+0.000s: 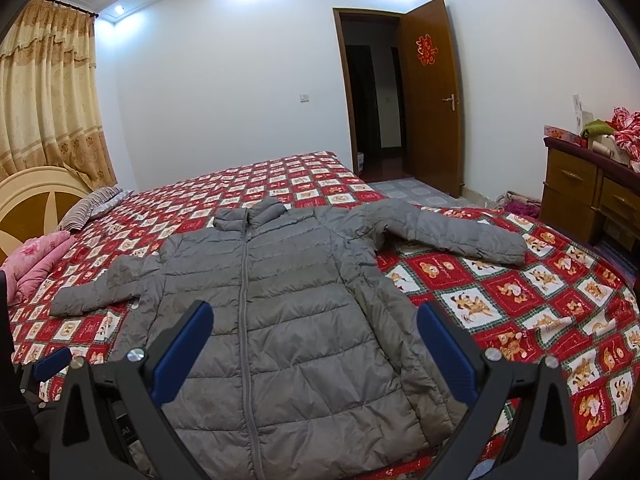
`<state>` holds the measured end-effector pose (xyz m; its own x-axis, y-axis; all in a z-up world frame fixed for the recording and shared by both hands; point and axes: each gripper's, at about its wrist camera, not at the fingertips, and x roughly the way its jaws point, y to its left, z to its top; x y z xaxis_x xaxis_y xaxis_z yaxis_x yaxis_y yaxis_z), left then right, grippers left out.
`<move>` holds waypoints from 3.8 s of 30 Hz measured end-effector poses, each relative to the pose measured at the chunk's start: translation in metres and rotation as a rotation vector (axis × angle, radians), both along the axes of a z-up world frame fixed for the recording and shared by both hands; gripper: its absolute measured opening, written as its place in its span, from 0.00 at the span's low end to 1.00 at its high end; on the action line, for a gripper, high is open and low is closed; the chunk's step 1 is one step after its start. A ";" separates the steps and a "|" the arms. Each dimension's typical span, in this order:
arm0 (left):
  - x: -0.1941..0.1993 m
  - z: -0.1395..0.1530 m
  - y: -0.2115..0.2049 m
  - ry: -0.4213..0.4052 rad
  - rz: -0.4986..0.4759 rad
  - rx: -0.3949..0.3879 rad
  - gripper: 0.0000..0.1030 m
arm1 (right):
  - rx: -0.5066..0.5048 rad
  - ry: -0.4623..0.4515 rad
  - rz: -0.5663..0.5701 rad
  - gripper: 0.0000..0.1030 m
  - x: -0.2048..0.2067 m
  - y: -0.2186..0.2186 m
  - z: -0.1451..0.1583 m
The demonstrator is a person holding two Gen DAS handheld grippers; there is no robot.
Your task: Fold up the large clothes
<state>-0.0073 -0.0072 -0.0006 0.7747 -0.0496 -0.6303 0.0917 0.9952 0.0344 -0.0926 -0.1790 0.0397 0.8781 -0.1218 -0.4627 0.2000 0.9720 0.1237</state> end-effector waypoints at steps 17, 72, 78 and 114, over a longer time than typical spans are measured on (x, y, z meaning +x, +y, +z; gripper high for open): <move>0.011 -0.008 0.002 0.025 -0.003 -0.001 0.99 | 0.007 0.044 -0.001 1.00 0.012 0.001 -0.014; 0.259 -0.135 0.171 0.060 0.217 -0.302 0.99 | -0.236 0.092 -0.197 0.12 0.218 -0.160 0.076; 0.259 -0.136 0.174 0.045 0.208 -0.332 0.99 | -0.240 0.094 0.184 0.12 0.248 -0.001 0.061; 0.275 -0.088 0.153 0.115 0.162 -0.323 0.99 | 0.042 0.372 -0.079 0.32 0.343 -0.117 -0.116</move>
